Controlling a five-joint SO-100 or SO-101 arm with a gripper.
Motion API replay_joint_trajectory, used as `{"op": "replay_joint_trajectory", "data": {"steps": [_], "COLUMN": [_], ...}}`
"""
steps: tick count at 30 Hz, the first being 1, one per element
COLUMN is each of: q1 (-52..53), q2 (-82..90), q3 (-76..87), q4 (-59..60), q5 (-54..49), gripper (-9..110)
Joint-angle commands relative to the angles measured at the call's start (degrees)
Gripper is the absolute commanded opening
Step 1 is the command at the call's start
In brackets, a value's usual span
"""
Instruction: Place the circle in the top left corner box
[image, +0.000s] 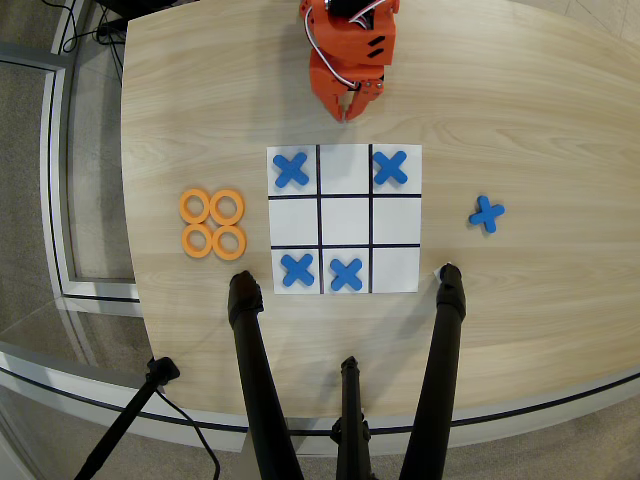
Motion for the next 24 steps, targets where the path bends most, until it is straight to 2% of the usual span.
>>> {"op": "replay_joint_trajectory", "data": {"steps": [1,24], "q1": [-0.79,-0.7], "q2": [0.18,0.18], "q3": [3.16,3.16], "q4": [0.35,0.35], "q5": [-0.53,-0.53], "gripper": [0,2]}}
